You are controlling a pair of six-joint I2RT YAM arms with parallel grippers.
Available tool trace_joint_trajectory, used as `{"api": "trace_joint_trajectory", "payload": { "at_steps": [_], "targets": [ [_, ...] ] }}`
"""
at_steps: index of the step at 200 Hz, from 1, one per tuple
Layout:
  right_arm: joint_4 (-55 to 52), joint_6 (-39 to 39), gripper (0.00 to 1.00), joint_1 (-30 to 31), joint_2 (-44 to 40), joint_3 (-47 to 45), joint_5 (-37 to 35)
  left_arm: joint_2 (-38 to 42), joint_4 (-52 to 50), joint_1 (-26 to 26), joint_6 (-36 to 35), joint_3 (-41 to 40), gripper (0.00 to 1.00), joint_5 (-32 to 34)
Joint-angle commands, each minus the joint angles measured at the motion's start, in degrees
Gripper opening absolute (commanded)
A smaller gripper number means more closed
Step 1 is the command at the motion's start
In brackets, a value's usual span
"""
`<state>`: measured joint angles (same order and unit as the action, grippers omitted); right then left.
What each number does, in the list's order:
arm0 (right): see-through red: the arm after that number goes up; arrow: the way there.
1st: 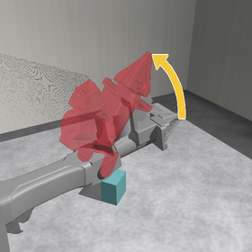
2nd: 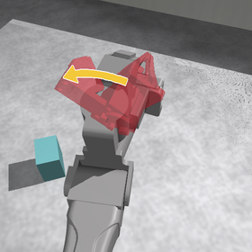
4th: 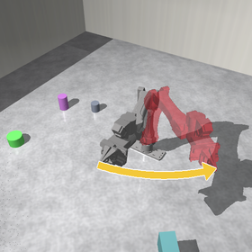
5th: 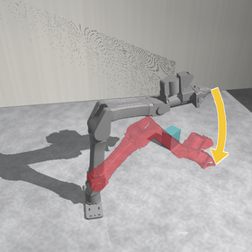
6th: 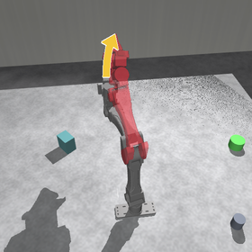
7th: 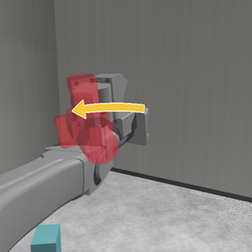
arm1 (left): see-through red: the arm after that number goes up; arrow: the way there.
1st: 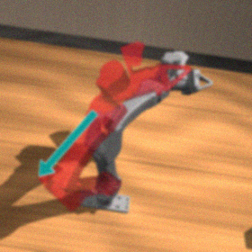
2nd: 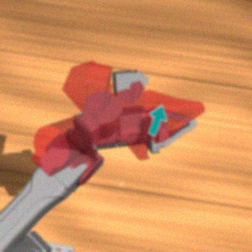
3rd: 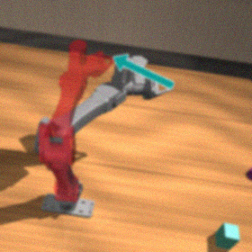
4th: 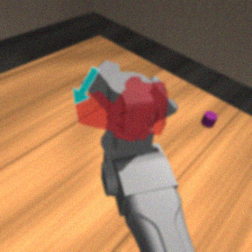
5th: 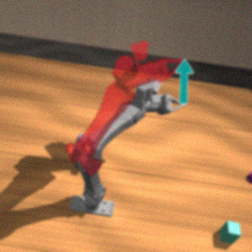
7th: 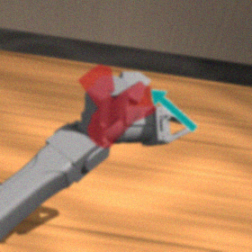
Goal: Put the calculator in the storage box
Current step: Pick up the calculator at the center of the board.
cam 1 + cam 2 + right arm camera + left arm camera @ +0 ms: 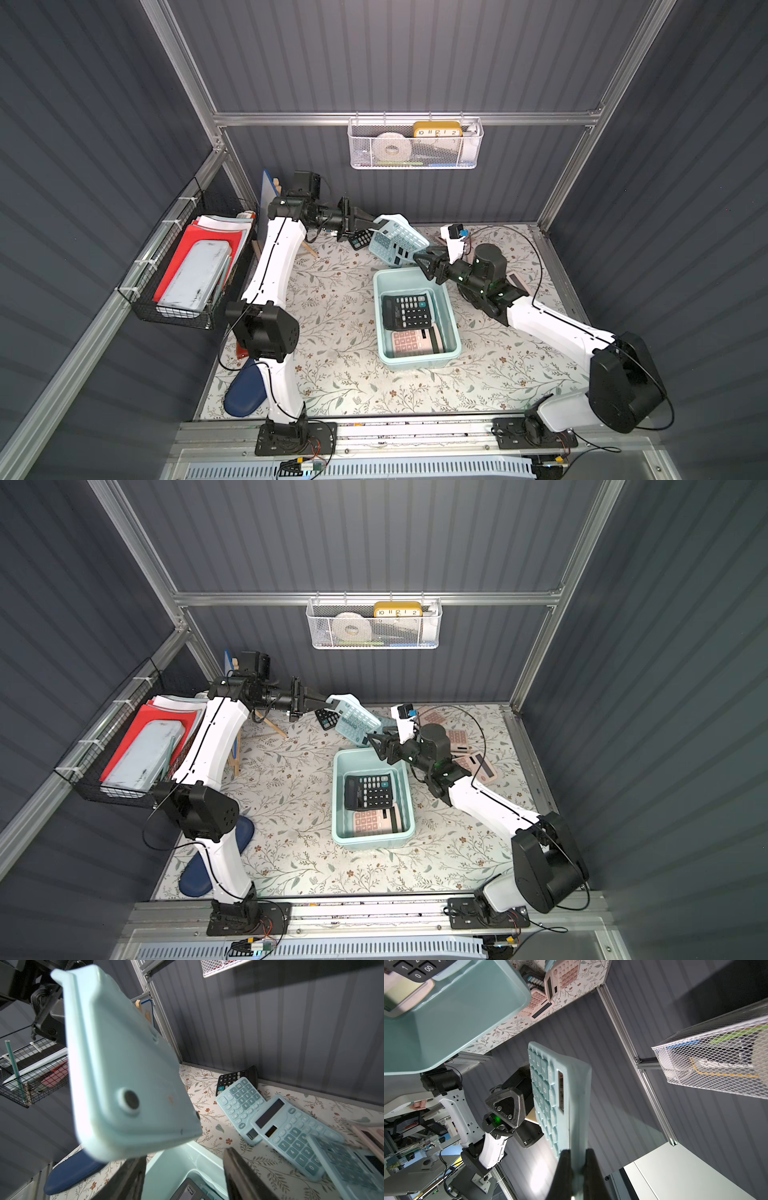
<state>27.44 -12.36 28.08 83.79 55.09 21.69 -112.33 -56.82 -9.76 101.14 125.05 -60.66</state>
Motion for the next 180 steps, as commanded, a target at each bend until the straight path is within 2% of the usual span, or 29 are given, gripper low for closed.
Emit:
{"api": "trace_joint_trajectory", "payload": {
  "at_steps": [1,46,102,110,142,168,180],
  "targets": [
    [4.8,0.8,0.60,0.2,1.0,2.0,2.5,2.9,-0.6,0.3,-0.1,-0.9,0.00,-3.5],
    [7.5,0.2,0.55,0.7,2.1,1.8,2.4,2.8,-0.5,0.2,-0.1,-2.2,0.00,-4.2],
    [9.5,-0.6,0.40,1.2,3.8,2.7,3.6,1.6,-3.7,0.3,-2.4,-1.1,0.00,-4.8],
    [9.7,-0.7,0.36,1.3,3.9,2.8,3.8,1.4,-3.6,0.3,-2.5,-1.1,0.00,-4.9],
    [9.0,-2.3,0.00,1.6,3.5,3.6,4.5,0.3,-2.4,0.3,-5.0,-0.7,0.00,-5.4],
    [7.4,-4.1,0.00,2.0,2.1,3.3,4.6,-0.8,1.2,0.5,-6.7,0.0,0.00,-6.5],
    [5.9,-4.8,0.00,2.1,0.7,3.0,4.3,-0.8,3.3,0.7,-7.2,0.0,0.11,-6.5]
  ]
}}
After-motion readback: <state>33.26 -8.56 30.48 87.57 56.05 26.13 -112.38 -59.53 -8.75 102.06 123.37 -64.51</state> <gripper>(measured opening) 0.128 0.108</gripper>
